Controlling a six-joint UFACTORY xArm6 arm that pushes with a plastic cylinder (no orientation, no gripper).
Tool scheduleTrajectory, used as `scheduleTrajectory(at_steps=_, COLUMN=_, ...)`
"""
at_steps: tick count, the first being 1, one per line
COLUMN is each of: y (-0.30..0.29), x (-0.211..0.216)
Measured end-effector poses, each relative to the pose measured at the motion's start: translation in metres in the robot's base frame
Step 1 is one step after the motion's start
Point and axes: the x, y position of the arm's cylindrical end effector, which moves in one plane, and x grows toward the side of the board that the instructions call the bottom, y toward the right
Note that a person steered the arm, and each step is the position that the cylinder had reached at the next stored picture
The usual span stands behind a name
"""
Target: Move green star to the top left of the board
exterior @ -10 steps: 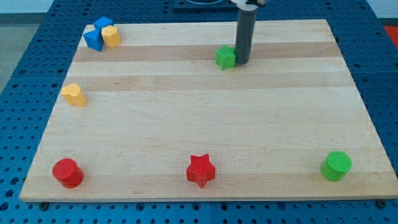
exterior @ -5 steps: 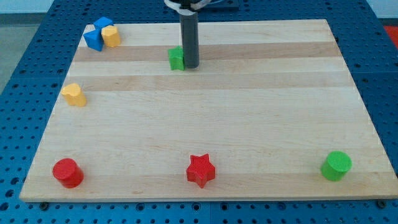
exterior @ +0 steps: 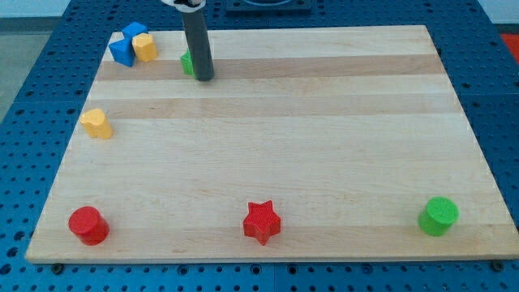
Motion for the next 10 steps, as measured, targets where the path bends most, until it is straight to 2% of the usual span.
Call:
scheduleTrajectory(at_steps=6, y=-0.032, x=-0.072)
scheduleTrajectory(at_steps=10, y=-0.055, x=-0.076)
